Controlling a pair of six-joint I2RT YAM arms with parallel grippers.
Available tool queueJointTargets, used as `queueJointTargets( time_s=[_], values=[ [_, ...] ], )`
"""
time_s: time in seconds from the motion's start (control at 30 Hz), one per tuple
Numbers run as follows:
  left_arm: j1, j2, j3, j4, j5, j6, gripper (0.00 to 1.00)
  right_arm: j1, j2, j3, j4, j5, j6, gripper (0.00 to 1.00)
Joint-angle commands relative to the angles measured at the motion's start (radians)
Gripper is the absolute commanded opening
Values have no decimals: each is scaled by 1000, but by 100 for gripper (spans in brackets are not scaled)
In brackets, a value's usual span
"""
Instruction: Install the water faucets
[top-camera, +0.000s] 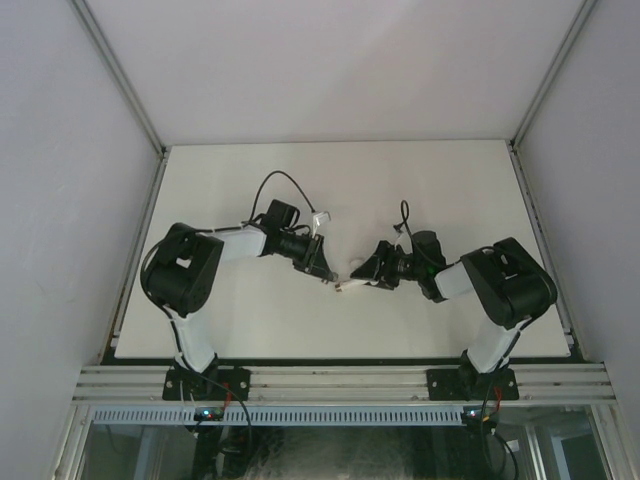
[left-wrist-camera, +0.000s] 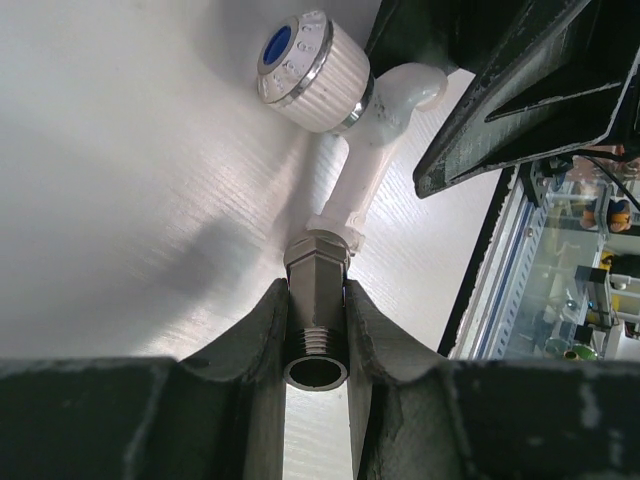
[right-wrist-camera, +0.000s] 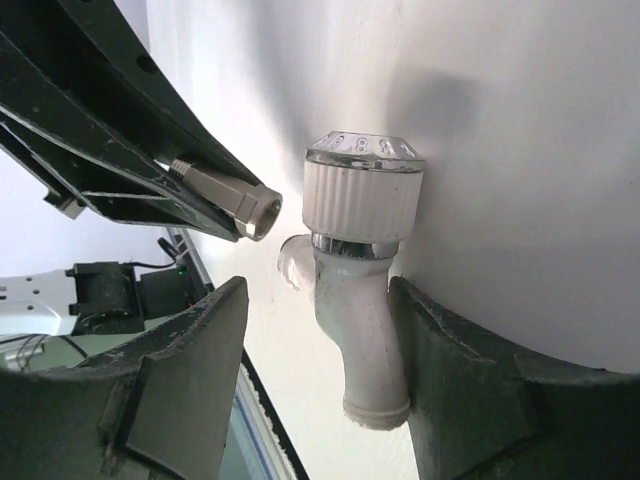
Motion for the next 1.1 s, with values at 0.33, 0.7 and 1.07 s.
queueJointTargets(
  time_s=[0.33,0.7,1.07],
  values=[
    [-4,-125,-55,5,-9,6,0,-68,-53,78,-341,100,-258,65],
    [-40,-86,-108,151,26,-85,0,-5,21,103,-303,26,-262,62],
    [-45,-88,-128,155,-1,-85,0,27,34,31,-111,4,-174,61]
  ],
)
